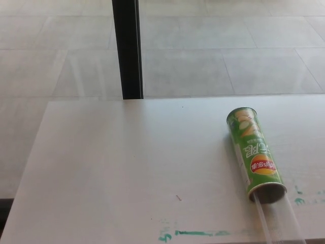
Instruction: Use the right hand as a fist to push the chips tray inside its container kept in the middle of the desk
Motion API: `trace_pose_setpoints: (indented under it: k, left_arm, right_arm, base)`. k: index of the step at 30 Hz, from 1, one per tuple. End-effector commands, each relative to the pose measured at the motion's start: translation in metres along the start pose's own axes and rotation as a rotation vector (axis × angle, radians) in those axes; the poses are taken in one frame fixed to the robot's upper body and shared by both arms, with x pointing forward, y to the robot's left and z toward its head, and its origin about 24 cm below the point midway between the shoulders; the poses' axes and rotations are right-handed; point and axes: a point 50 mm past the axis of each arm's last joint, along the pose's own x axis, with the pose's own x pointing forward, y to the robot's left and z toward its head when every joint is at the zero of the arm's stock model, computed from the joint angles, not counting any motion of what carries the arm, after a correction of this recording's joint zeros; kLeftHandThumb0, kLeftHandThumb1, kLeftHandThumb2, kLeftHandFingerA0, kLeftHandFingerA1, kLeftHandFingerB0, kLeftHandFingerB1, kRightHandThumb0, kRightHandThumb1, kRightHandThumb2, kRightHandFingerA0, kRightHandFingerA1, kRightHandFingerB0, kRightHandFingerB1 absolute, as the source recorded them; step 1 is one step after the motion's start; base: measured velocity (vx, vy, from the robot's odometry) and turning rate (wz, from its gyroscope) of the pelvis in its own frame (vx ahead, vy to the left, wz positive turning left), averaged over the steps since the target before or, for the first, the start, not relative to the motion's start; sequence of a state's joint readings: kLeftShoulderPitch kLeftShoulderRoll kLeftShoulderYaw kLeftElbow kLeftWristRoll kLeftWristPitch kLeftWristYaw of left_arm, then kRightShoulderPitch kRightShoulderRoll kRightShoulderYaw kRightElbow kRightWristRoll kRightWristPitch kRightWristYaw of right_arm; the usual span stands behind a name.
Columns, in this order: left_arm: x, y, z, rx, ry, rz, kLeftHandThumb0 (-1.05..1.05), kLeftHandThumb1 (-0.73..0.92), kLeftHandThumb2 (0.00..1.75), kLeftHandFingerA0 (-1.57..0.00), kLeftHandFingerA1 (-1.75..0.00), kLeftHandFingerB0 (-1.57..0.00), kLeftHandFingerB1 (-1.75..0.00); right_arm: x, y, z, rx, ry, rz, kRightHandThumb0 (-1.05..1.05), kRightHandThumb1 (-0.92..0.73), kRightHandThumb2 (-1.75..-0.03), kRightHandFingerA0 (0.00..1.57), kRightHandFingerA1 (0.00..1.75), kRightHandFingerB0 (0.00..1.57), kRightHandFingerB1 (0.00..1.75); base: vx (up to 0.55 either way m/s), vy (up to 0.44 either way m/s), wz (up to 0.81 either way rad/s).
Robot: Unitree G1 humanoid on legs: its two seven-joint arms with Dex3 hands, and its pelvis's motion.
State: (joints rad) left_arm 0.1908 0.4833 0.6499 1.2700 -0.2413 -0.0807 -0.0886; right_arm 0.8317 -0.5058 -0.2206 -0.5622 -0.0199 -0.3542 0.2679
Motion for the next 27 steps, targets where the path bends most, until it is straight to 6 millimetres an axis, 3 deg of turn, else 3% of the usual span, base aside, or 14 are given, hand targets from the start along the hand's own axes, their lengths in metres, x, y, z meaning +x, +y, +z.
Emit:
trace_pose_setpoints:
  k: [1, 2, 3, 9, 10, 13, 14, 16, 20, 21, 23, 24, 25, 27]
  left_arm:
    - [-0.002, 0.018, 0.015, 0.090, -0.083, 0.034, -0.72, 0.68, 1.40, -1.42, -1.56, -0.49, -1.03]
    - [-0.002, 0.018, 0.015, 0.086, -0.085, 0.033, -1.05, 0.92, 0.98, -0.75, -1.73, -0.43, -1.40]
    - [-0.002, 0.018, 0.014, 0.083, -0.081, 0.033, -0.73, 0.57, 1.34, -1.34, -1.52, -0.35, -0.95]
    - [-0.002, 0.018, 0.015, 0.121, -0.077, 0.043, -0.67, 0.65, 1.38, -1.44, -1.55, -0.60, -1.08]
    - [-0.002, 0.019, 0.014, 0.104, -0.071, 0.037, -1.04, 0.92, 1.04, -0.65, -1.71, -0.40, -1.38]
    - [-0.001, 0.019, 0.015, 0.098, -0.071, 0.038, -1.05, 0.92, 1.01, -0.69, -1.71, -0.46, -1.40]
    - [-0.001, 0.019, 0.016, 0.118, -0.073, 0.033, -0.74, 0.71, 1.43, -1.46, -1.60, -0.51, -1.05]
    - [-0.001, 0.019, 0.016, 0.090, -0.075, 0.032, -0.79, 0.71, 1.44, -1.52, -1.66, -0.58, -1.11]
    - [-0.001, 0.019, 0.016, 0.108, -0.074, 0.035, -0.79, 0.68, 1.42, -1.48, -1.63, -0.59, -1.11]
    - [-0.001, 0.018, 0.016, 0.104, -0.074, 0.034, -0.80, 0.71, 1.44, -1.30, -1.55, -0.36, -1.00]
    - [-0.001, 0.018, 0.016, 0.101, -0.073, 0.033, -0.76, 0.72, 1.43, -1.29, -1.53, -0.39, -0.99]
    - [-0.001, 0.019, 0.015, 0.098, -0.073, 0.034, -1.04, 0.92, 1.01, -0.69, -1.72, -0.44, -1.38]
    - [-0.002, 0.019, 0.016, 0.127, -0.082, 0.031, -0.80, 0.74, 1.46, -1.47, -1.63, -0.56, -1.10]
    - [-0.002, 0.019, 0.016, 0.121, -0.078, 0.033, -0.78, 0.71, 1.44, -1.48, -1.63, -0.54, -1.09]
  right_arm:
    - [0.012, 0.013, -0.007, -0.739, -0.104, 0.341, -0.65, -0.74, -0.64, 1.04, 0.66, 0.81, 0.55]
    - [0.014, 0.013, -0.009, -0.750, -0.107, 0.339, -0.65, -0.75, -0.64, 1.04, 0.66, 0.82, 0.56]
    - [0.015, 0.013, -0.012, -0.758, -0.108, 0.345, -0.64, -0.75, -0.63, 1.05, 0.66, 0.82, 0.55]
    - [0.021, 0.016, -0.019, -0.853, -0.075, 0.379, -0.66, -0.76, -0.63, 1.01, 0.62, 0.82, 0.54]
    - [0.023, 0.018, -0.021, -0.891, -0.063, 0.394, -0.69, -0.77, -0.64, 1.01, 0.60, 0.82, 0.53]
    - [0.027, 0.020, -0.026, -0.931, -0.057, 0.393, -0.71, -0.77, -0.64, 1.03, 0.63, 0.85, 0.54]
    - [0.030, 0.021, -0.028, -0.965, -0.014, 0.433, -0.72, -0.79, -0.64, 0.99, 0.66, 0.81, 0.52]
    - [0.034, 0.022, -0.029, -1.004, 0.051, 0.480, -0.71, -0.78, -0.64, 0.97, 0.60, 0.75, 0.48]
    - [0.039, 0.025, -0.033, -1.044, 0.119, 0.535, -0.71, -0.79, -0.65, 0.94, 0.55, 0.70, 0.45]
    - [0.040, 0.025, -0.033, -1.052, 0.125, 0.540, -0.72, -0.80, -0.65, 0.94, 0.57, 0.70, 0.45]
    - [0.042, 0.028, -0.036, -1.069, 0.133, 0.541, -0.71, -0.79, -0.64, 0.97, 0.66, 0.73, 0.46]
    - [0.043, 0.029, -0.037, -1.063, 0.137, 0.540, -0.71, -0.78, -0.64, 0.97, 0.68, 0.73, 0.46]
    - [0.045, 0.030, -0.041, -1.050, 0.141, 0.534, -0.71, -0.76, -0.63, 0.97, 0.75, 0.75, 0.47]
    - [0.047, 0.031, -0.042, -1.052, 0.154, 0.540, -0.70, -0.76, -0.63, 0.96, 0.75, 0.74, 0.47]
  base:
    - [0.00, 0.000, 0.00]
    - [0.00, 0.000, 0.00]
    - [0.00, 0.000, 0.00]
    - [0.00, 0.000, 0.00]
    - [0.00, 0.000, 0.00]
    - [0.00, 0.000, 0.00]
    - [0.00, 0.000, 0.00]
    - [0.00, 0.000, 0.00]
    - [0.00, 0.000, 0.00]
    - [0.00, 0.000, 0.00]
    - [0.00, 0.000, 0.00]
    - [0.00, 0.000, 0.00]
    - [0.00, 0.000, 0.00]
    - [0.00, 0.000, 0.00]
